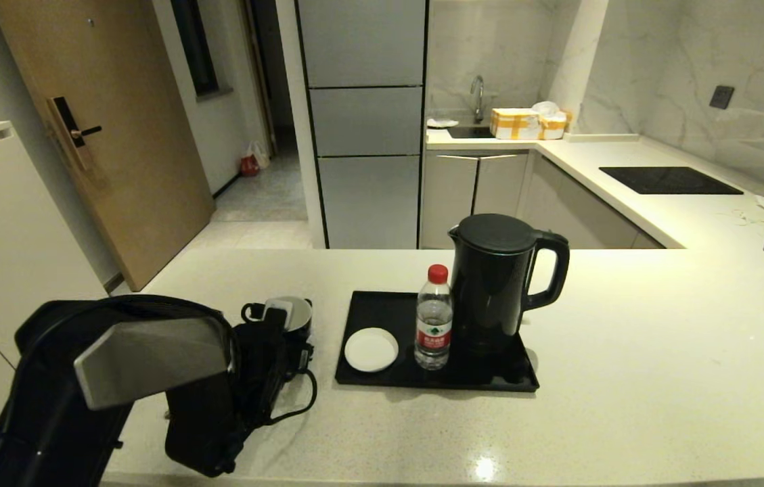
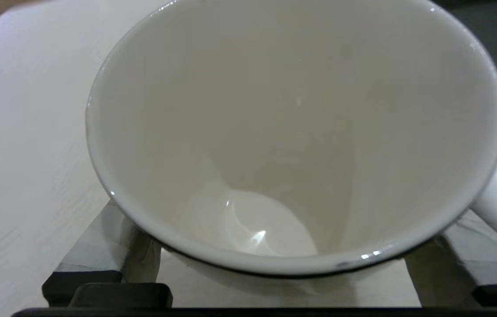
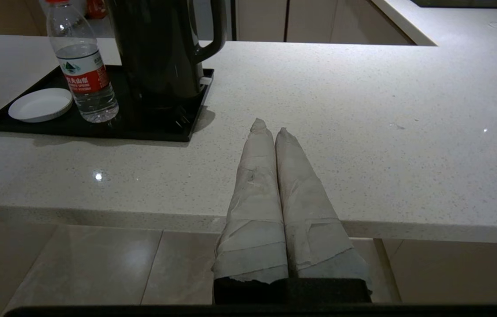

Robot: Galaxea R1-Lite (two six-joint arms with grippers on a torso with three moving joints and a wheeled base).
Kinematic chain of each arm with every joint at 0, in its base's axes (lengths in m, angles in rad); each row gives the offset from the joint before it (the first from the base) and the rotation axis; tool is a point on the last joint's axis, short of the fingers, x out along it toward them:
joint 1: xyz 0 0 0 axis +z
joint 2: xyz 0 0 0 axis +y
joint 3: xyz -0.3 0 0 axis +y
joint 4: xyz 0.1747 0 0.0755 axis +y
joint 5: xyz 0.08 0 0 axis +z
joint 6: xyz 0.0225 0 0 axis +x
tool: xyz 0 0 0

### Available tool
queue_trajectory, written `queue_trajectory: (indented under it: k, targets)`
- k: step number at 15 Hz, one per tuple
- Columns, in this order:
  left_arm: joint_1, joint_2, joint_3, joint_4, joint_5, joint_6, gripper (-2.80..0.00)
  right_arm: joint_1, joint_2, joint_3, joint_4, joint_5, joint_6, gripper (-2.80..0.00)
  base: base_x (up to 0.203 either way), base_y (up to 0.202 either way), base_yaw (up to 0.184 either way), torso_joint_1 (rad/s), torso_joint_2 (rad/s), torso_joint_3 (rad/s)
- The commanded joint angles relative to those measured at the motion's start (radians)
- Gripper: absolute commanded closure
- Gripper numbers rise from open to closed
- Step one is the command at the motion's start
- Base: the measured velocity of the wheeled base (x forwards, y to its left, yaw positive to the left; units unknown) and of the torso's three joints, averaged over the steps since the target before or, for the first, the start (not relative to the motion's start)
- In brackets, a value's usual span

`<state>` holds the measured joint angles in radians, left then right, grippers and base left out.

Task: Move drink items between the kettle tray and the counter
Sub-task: Return the tea cup to its original position

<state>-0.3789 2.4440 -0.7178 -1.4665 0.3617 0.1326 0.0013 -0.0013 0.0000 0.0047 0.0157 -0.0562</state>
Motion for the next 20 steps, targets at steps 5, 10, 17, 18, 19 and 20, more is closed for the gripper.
queue_trajectory:
  k: [5, 10, 17, 18, 19, 20]
  targets:
    - [-0.113, -0.089, -0.113, 0.191, 0.001, -0.001, 0.0, 0.0, 0.001, 0.0, 0.0, 0.0, -0.001, 0.0, 0.0, 0.0, 0.0, 0.0, 0.0, 0.0]
    - [-0.211, -0.037, -0.324, 0.414, 0.002, -0.002, 0.0, 0.0, 0.001, 0.0, 0.0, 0.0, -0.001, 0.0, 0.0, 0.0, 0.0, 0.0, 0.0, 0.0]
    - [-0.239, 0.003, -0.325, 0.428, 0.002, -0.026, 0.0, 0.0, 0.001, 0.0, 0.0, 0.0, -0.001, 0.0, 0.0, 0.0, 0.0, 0.0, 0.0, 0.0]
    - [-0.239, 0.006, -0.324, 0.431, 0.002, -0.034, 0.0, 0.0, 0.001, 0.0, 0.0, 0.0, -0.001, 0.0, 0.0, 0.0, 0.0, 0.0, 0.0, 0.0]
    - [-0.236, 0.007, -0.322, 0.43, 0.002, -0.036, 0.0, 0.0, 0.001, 0.0, 0.0, 0.0, -0.001, 0.0, 0.0, 0.0, 0.0, 0.0, 0.0, 0.0]
    - [-0.233, 0.01, -0.322, 0.43, 0.002, -0.038, 0.0, 0.0, 0.001, 0.0, 0.0, 0.0, -0.001, 0.0, 0.0, 0.0, 0.0, 0.0, 0.0, 0.0]
